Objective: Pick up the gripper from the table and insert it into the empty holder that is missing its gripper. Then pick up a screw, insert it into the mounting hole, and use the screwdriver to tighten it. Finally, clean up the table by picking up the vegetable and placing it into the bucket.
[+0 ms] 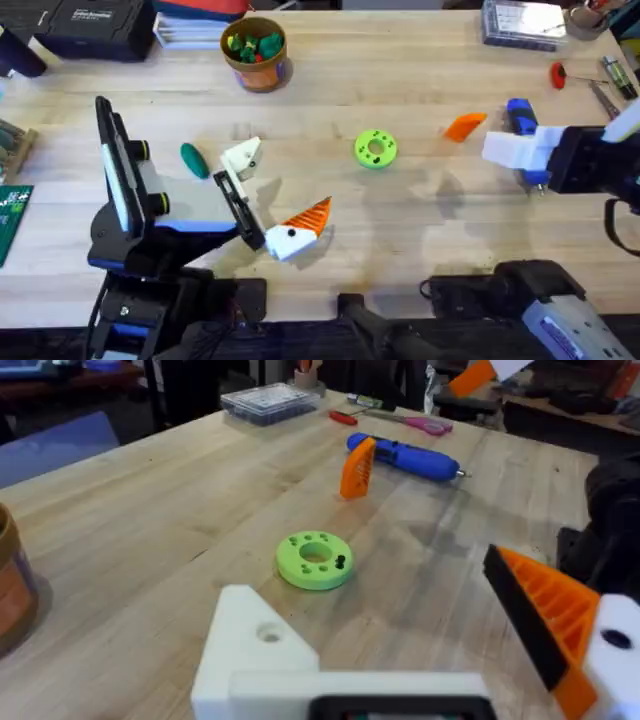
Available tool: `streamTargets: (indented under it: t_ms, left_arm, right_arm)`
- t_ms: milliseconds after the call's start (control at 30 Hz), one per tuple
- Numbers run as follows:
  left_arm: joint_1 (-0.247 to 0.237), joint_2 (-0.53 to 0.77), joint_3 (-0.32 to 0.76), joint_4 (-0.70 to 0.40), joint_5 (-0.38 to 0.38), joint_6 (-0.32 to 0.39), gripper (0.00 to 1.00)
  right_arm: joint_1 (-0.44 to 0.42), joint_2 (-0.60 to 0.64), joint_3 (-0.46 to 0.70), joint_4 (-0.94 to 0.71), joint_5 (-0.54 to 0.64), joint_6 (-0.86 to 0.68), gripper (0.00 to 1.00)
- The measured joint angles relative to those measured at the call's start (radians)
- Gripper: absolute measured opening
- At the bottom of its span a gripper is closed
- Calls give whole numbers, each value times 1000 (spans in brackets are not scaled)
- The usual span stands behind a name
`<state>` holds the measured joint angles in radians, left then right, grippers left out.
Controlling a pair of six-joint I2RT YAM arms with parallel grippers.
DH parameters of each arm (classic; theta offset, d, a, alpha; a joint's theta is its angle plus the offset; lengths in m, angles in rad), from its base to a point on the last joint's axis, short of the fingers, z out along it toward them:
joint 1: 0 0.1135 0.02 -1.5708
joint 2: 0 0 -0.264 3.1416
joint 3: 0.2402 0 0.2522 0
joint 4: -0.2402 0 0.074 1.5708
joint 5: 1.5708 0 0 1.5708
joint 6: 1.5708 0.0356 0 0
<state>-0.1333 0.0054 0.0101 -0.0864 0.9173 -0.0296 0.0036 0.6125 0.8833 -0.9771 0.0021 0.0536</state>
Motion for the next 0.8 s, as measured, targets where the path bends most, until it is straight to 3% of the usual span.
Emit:
streamTargets:
  t_ms: [600, 800]
  left_arm:
    - [0, 0, 0, 0, 3, 0, 985]
    - [0, 0, 0, 0, 3, 0, 985]
  right_arm:
    - [0, 0, 0, -122, 87, -69, 994]
    - [0, 0, 0, -106, 38, -72, 994]
